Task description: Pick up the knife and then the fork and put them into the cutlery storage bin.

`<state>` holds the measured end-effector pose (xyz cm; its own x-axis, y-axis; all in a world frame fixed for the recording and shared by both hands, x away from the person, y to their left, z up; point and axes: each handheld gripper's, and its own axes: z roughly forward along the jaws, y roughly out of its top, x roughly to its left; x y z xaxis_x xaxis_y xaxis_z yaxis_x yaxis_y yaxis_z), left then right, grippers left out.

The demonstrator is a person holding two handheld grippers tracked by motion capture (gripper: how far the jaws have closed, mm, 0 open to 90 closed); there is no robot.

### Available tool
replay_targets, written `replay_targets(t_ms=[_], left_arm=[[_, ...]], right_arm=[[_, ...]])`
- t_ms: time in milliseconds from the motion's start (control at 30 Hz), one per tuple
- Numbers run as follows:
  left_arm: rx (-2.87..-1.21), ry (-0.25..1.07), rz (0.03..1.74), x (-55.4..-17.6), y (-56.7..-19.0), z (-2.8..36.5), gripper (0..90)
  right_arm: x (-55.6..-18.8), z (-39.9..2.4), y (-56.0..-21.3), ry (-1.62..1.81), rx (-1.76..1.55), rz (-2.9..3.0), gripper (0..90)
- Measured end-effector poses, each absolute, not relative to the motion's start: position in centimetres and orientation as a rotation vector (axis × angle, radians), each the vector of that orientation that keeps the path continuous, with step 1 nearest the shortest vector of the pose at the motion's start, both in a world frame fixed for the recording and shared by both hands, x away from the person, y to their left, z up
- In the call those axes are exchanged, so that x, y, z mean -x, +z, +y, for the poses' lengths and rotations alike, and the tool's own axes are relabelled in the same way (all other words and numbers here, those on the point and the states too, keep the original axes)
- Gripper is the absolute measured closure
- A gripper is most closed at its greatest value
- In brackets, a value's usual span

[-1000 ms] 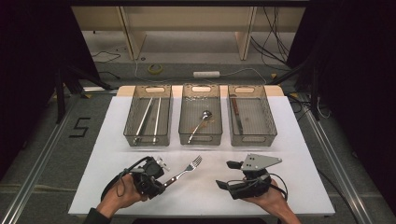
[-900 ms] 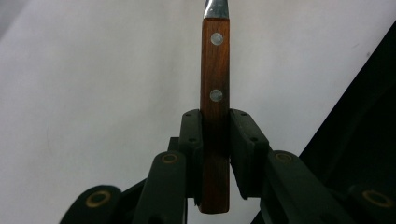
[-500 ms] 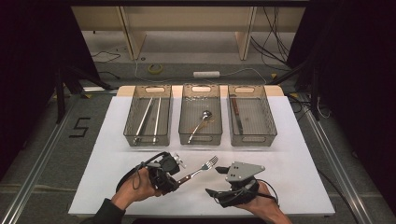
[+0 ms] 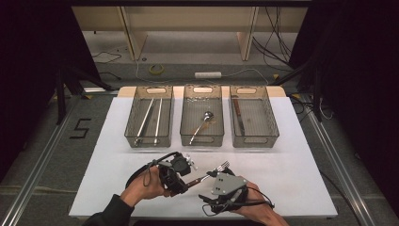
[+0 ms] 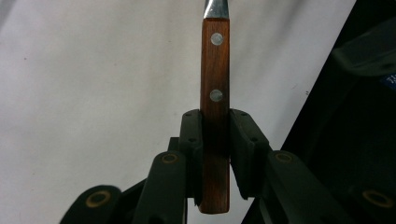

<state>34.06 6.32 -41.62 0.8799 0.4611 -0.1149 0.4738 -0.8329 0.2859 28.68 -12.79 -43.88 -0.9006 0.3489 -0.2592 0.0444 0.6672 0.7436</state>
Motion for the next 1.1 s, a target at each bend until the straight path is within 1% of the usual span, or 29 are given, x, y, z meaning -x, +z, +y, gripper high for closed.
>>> replay_targets(t_ms=[167, 233, 633, 967, 1100], left_arm=[[-2.754, -0.075, 0.668, -34.0, -41.3, 5.9, 75.3], [-2.757, -0.079, 0.659, -33.9, -41.1, 5.8, 75.4], [-2.79, -0.124, 0.606, -33.4, -40.9, 5.4, 75.3], [-2.783, -0.146, 0.581, -33.1, -40.8, 5.1, 75.3], [-2.785, -0.146, 0.584, -33.1, -40.8, 5.0, 75.2]], right_arm=[[-28.7, -12.0, -44.5, 1.029, -0.241, 2.494, 33.6], [-28.7, -11.8, -44.7, 1.001, -0.205, 2.487, 36.8], [-28.6, -10.7, -45.7, 0.833, -0.026, 2.467, 49.4], [-28.2, -10.2, -46.3, 0.791, 0.032, 2.445, 60.7], [-28.3, -10.3, -46.2, 0.747, 0.089, 2.432, 67.7]])
